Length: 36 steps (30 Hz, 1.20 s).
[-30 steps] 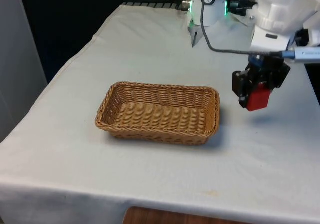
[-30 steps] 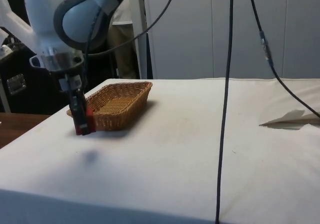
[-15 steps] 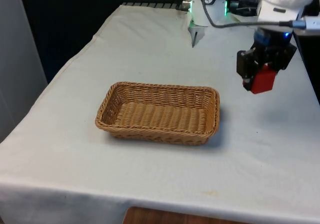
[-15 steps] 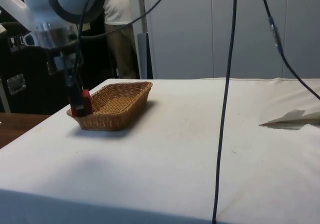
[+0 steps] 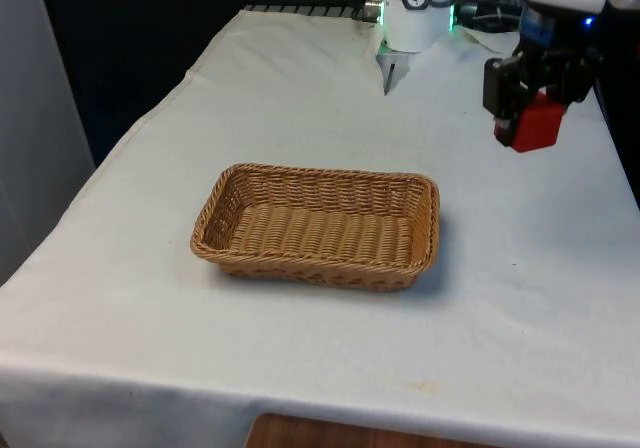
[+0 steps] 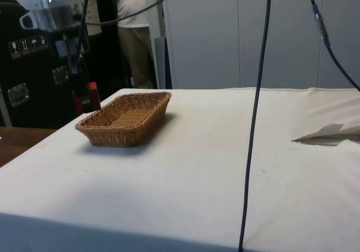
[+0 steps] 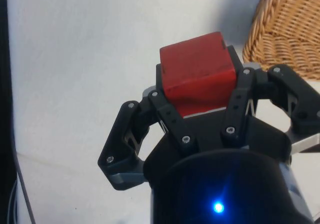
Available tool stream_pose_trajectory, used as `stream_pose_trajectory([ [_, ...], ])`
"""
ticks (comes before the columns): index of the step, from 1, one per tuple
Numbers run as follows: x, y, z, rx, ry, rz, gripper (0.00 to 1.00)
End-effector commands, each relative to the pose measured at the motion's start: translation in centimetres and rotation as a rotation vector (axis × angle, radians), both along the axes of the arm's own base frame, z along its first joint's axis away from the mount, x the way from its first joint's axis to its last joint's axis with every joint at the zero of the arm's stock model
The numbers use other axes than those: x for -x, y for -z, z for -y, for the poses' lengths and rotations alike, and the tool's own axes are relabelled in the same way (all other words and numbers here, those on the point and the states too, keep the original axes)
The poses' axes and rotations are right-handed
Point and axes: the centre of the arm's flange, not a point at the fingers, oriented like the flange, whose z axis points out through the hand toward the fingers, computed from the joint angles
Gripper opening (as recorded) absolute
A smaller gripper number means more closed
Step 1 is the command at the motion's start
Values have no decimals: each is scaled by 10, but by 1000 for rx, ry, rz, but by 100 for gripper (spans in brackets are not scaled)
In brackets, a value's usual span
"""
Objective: Pick up the cube and place it into the basket.
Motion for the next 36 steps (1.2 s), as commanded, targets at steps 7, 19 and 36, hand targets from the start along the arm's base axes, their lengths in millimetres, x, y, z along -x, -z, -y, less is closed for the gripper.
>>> stream_pose_trajectory([
  [7,5,-23,-1,0,-7,4,3],
  [19,9,-44,3,-6,-8,11,3],
  [36,7,-54,38,-66,3,5,3],
])
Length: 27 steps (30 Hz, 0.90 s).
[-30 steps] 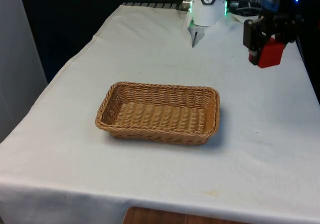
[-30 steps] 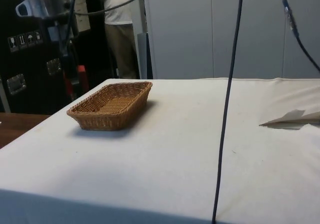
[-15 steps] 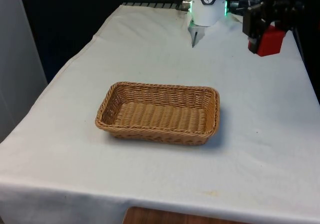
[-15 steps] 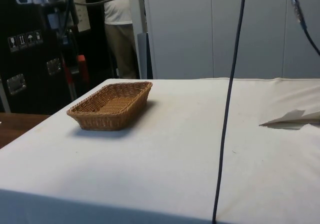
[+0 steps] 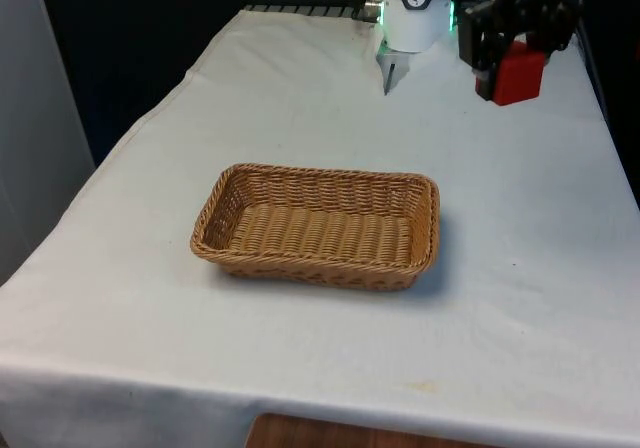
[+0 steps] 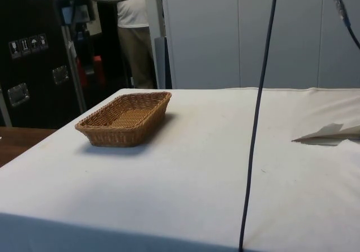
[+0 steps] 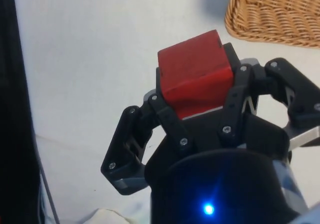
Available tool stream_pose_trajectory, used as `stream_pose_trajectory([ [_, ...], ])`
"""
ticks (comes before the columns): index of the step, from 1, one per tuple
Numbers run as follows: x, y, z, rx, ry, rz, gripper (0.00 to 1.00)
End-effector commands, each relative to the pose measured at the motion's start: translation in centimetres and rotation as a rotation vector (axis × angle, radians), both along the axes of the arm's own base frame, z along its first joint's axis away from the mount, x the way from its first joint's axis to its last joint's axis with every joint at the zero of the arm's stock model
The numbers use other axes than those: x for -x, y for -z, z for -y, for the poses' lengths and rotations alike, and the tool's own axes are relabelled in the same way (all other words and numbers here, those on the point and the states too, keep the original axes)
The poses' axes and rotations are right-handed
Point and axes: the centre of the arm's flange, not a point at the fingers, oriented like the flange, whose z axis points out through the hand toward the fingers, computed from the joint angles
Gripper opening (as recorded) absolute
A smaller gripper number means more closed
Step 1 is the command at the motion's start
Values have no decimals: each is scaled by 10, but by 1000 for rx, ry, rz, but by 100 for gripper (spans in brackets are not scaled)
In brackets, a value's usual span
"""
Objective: Pick up the cube and place it into the basket.
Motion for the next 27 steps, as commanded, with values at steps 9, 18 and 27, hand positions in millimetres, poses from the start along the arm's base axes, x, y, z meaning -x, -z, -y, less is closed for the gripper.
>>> stream_pose_trajectory([
  [9,-3,0,27,-44,10,-5,3],
  [18,-5,2,49,-65,20,-14,3],
  [27,-8,4,74,-73,52,-21,3],
])
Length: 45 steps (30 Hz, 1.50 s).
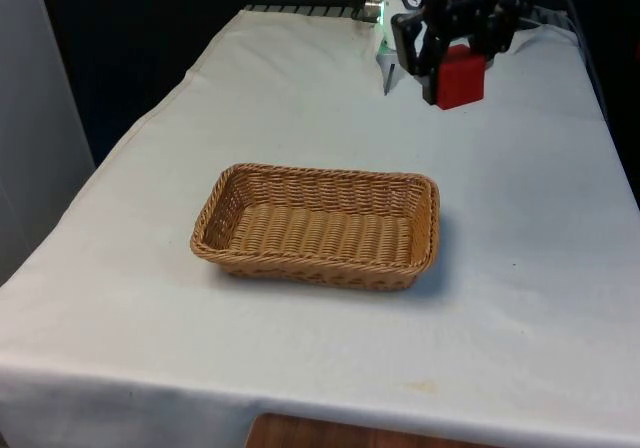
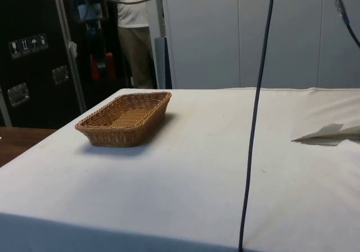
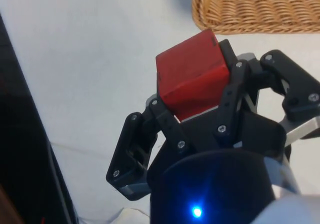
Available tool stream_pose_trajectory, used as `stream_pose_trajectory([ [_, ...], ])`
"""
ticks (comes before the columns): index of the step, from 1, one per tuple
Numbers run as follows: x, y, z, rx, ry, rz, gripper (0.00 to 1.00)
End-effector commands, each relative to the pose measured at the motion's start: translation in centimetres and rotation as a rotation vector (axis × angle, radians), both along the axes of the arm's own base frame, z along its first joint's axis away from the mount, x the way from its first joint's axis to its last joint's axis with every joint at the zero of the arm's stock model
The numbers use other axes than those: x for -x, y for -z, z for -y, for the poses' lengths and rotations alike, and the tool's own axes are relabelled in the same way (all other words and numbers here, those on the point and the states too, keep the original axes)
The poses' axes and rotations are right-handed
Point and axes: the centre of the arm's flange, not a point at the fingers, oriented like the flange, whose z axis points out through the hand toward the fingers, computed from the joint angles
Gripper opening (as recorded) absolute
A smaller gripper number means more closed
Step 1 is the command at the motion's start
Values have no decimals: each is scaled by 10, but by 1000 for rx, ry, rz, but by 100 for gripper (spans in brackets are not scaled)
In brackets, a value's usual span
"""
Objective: Pick up the cube and place it into the basket.
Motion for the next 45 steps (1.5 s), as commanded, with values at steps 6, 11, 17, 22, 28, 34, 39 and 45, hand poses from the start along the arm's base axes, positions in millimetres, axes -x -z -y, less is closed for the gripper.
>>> stream_pose_trajectory([
  [6,0,0,11,-3,35,-3,3],
  [11,-1,1,15,-1,62,-4,3],
  [17,-1,1,19,2,105,-3,3],
  [22,-1,2,19,3,131,-5,3],
  [28,-2,5,20,5,178,-8,3],
  [34,-2,6,21,7,217,-9,3],
  [39,-2,9,22,10,242,-12,3],
  [45,-2,10,29,15,272,-14,3],
])
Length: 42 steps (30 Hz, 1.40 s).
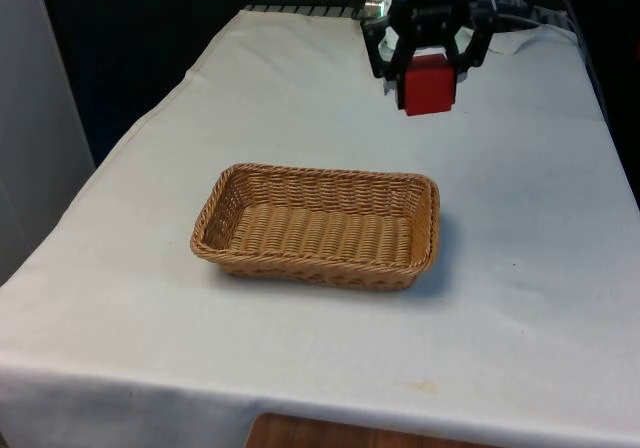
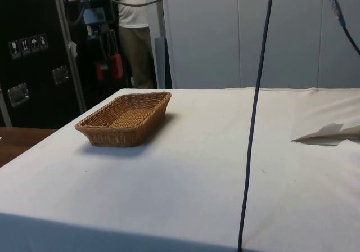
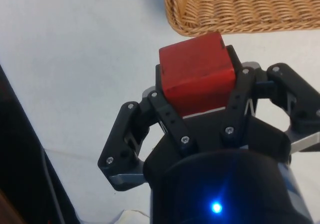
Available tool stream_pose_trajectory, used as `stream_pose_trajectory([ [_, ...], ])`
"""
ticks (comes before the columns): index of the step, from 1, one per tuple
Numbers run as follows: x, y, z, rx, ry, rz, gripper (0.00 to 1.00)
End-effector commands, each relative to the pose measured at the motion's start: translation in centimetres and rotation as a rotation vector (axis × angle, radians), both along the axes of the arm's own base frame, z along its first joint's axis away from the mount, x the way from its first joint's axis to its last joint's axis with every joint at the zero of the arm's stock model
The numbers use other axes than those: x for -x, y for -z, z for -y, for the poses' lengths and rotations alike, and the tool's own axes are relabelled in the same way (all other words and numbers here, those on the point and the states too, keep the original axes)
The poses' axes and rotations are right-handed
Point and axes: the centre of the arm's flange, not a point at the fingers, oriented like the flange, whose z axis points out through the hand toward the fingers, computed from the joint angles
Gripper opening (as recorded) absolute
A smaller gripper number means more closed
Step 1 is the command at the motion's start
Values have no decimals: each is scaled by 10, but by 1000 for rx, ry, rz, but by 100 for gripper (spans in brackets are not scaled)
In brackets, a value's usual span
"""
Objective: Pick up the cube and place it into the basket.
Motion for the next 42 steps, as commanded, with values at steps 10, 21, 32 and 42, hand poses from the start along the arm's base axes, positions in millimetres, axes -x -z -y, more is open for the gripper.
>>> stream_pose_trajectory([
  [10,-2,0,17,1,44,0,3],
  [21,-2,2,33,9,89,-2,3],
  [32,-2,7,46,21,158,-6,3],
  [42,-2,12,56,31,212,-11,3],
])
